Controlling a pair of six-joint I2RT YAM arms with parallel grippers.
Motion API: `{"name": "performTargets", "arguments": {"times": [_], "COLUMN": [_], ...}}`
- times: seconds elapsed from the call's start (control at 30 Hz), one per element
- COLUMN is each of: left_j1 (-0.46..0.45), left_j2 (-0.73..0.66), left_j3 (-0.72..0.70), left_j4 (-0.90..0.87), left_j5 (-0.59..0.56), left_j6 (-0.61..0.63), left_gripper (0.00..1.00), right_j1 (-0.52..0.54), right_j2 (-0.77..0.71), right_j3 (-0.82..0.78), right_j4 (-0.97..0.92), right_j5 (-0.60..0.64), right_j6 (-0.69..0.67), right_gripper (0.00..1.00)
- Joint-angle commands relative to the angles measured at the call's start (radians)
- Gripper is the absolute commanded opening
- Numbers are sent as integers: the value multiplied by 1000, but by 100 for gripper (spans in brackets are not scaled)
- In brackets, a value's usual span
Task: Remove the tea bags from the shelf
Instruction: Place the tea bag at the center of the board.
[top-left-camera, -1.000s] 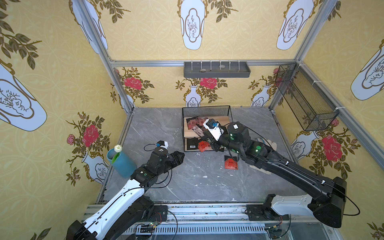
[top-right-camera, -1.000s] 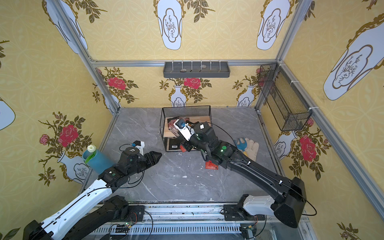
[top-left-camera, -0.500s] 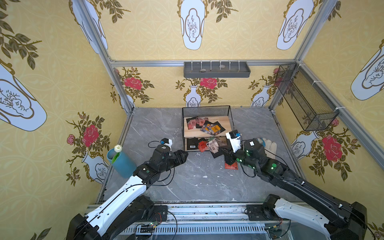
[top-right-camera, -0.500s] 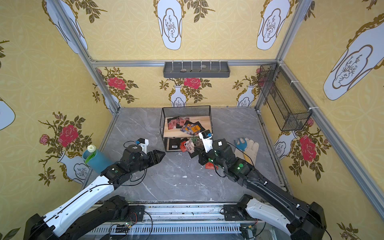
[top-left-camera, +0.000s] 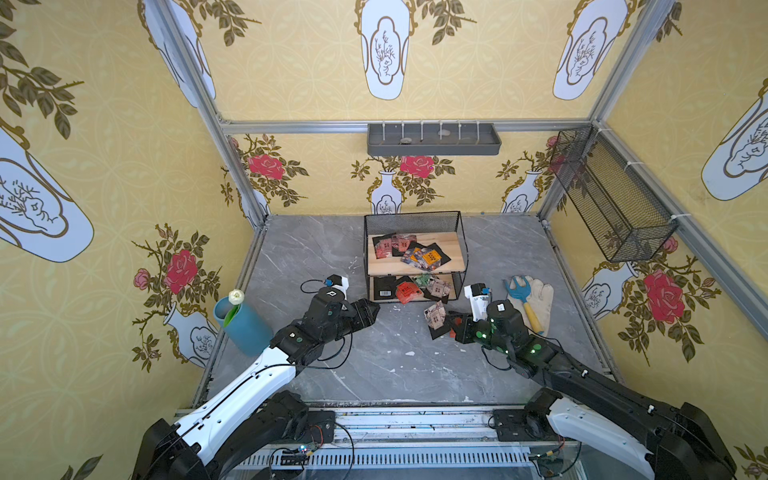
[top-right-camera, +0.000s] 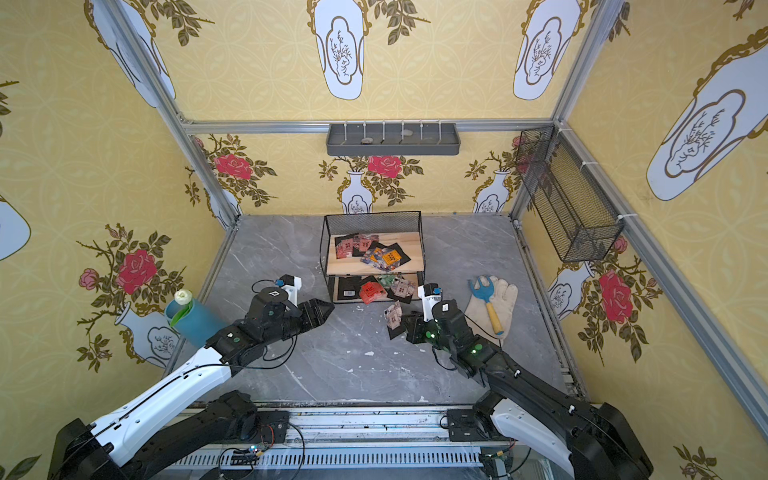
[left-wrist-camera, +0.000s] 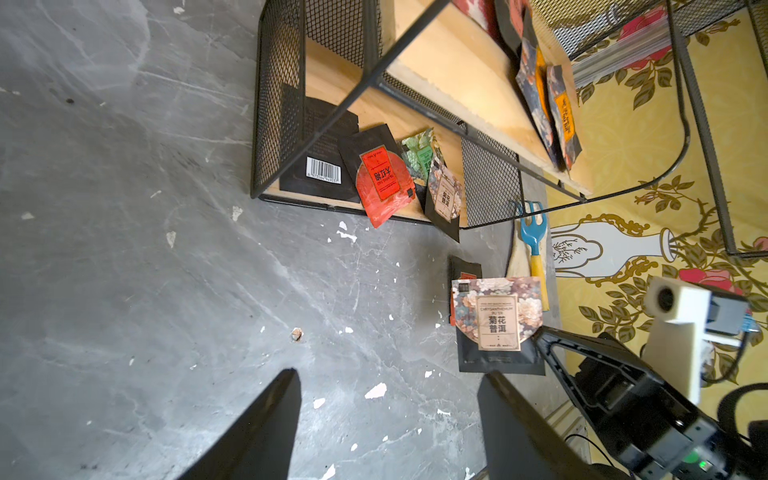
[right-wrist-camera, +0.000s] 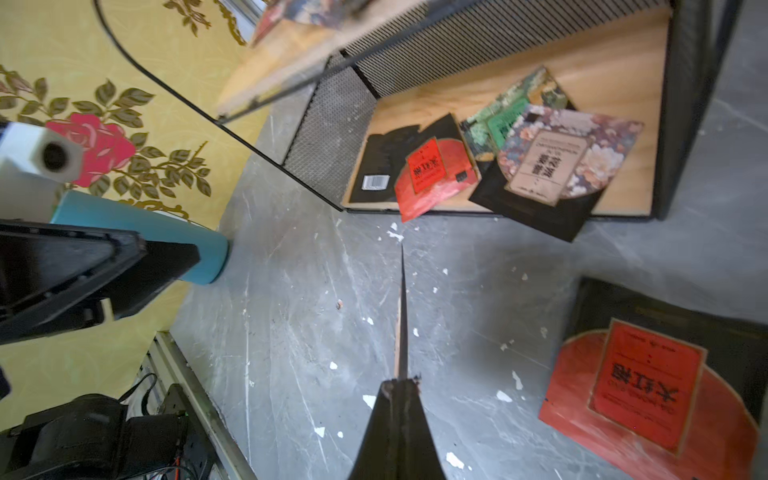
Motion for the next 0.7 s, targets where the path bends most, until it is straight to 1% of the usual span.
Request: {"name": "performTargets", "arguments": {"times": [0.0,0.23,0.3,0.43,0.67], "left_j1": [0,0,0,0,0], "left_j2": [5,10,10,11,14], "left_j3": [5,11,10,9,9], "left_j4": [20,20,20,20,20], "left_j5": [9,7,6,3,0], "left_j6": [16,19,20,21,24], "left_gripper": [76,76,76,76,76], "right_j1": [-29,-84,-91,-112,-116], "right_j2": [28,148,169,207,295], "right_j3": [-35,-65,-74,-73,-60], "right_j4": [138,228,246,256,267], "right_j5": [-30,-62,-55,-63,-83], "right_j6": [75,152,171,177,179], "right_gripper": [0,0,0,0,0]}}
